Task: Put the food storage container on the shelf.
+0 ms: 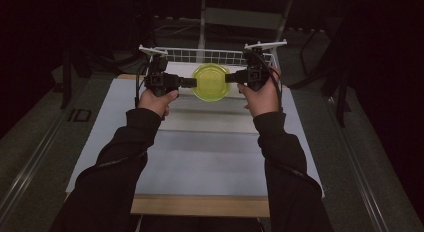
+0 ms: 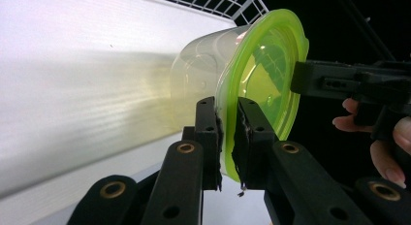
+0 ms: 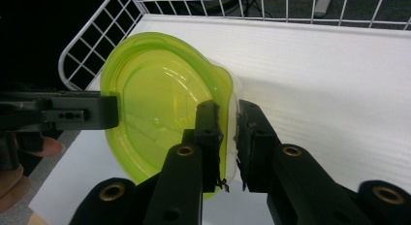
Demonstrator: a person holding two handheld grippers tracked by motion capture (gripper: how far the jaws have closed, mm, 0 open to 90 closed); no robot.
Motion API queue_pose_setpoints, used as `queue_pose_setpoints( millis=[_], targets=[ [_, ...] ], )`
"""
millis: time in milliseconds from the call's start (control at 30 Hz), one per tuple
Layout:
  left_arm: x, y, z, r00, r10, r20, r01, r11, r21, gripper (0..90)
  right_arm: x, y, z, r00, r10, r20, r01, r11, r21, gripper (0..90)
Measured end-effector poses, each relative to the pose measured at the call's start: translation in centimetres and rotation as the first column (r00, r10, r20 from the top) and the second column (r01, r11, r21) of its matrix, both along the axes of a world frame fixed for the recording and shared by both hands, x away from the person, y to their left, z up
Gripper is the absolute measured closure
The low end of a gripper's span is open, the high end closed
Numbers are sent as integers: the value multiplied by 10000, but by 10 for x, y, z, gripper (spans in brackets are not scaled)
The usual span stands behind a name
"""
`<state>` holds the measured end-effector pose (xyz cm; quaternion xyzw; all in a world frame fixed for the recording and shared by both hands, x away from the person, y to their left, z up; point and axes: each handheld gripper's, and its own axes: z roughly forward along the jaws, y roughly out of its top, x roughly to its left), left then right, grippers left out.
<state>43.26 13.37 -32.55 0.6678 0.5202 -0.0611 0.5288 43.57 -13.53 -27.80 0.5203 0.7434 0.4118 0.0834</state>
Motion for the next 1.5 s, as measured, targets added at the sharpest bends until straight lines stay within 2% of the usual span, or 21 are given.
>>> queue_pose_setpoints(
  millis=[100, 233, 333, 433, 533, 600, 633, 667, 833, 967, 1000, 1133, 1233, 1267, 1333, 1367, 1433, 1500],
  targets=[
    [5, 2, -1, 9999, -156, -46, 154, 9995, -262, 819, 9, -1, -2, 9997, -13, -261, 19, 9998, 201, 801],
    [10, 0, 0, 10000, 30, 78, -30, 10000, -22, 804, 16, 1, -1, 9994, -92, -346, 95, 9999, 73, 799],
    [14, -1, -1, 9995, 104, 308, -102, 9999, -58, 772, 21, 0, -1, 9992, -18, -397, 28, 9997, 249, 793],
    [16, -3, -2, 9990, 174, 402, -168, 9997, -167, 745, 29, -3, -3, 9974, -24, -726, 69, 9981, 618, 788],
    [19, -8, -3, 9979, 223, 608, -212, 9996, -194, 699, 35, -5, -6, 9967, -73, -812, 121, 9982, 593, 753],
    [21, -11, -2, 9969, 357, 695, -349, 9993, -140, 684, 36, -5, -7, 9968, -74, -794, 121, 9982, 586, 723],
    [22, -12, -1, 9965, 365, 749, -364, 9993, -33, 638, 38, -3, -9, 9970, -153, -765, 188, 9988, 448, 700],
    [23, -13, 0, 9956, 398, 844, -406, 9991, 78, 636, 39, -3, -10, 9971, -212, -736, 238, 9991, 355, 688],
    [30, -16, -1, 9959, 489, 760, -503, 9986, 167, 595, 41, -5, -9, 9986, -113, -516, 141, 9985, 533, 596],
    [31, -18, -2, 9944, 564, 890, -606, 9971, 457, 487, 41, -8, -9, 9998, 98, -196, -90, 9990, 429, 502],
    [30, -16, -1, 9920, 778, 999, -829, 9954, 484, 485, 40, -9, -8, 9999, 148, -44, -146, 9991, 409, 473],
    [24, -6, 2, 9864, 890, 1382, -965, 9941, 487, 481, 32, -12, -4, 9994, 250, 221, -259, 9987, 433, 473],
    [17, 2, 3, 9833, 961, 1547, -1026, 9941, 341, 481, 21, -14, -1, 9978, 365, 559, -389, 9983, 427, 468],
    [13, 4, 3, 9803, 1037, 1679, -1085, 9939, 198, 480, 18, -15, -1, 9970, 406, 655, -436, 9980, 459, 468],
    [5, 6, 5, 9754, 905, 2012, -971, 9950, 234, 468, 10, -15, -2, 9956, 554, 759, -595, 9968, 535, 467],
    [1, 6, 6, 9725, 818, 2180, -919, 9951, 368, 466, 6, -15, -4, 9943, 570, 898, -613, 9971, 457, 467],
    [-7, 6, 5, 9683, 584, 2429, -691, 9970, 358, 447, -2, -14, -8, 9909, 752, 1117, -782, 9967, 227, 467],
    [-14, 5, 4, 9642, 389, 2623, -540, 9972, 508, 447, -8, -12, -13, 9893, 909, 1145, -938, 9954, 199, 468]
  ],
)
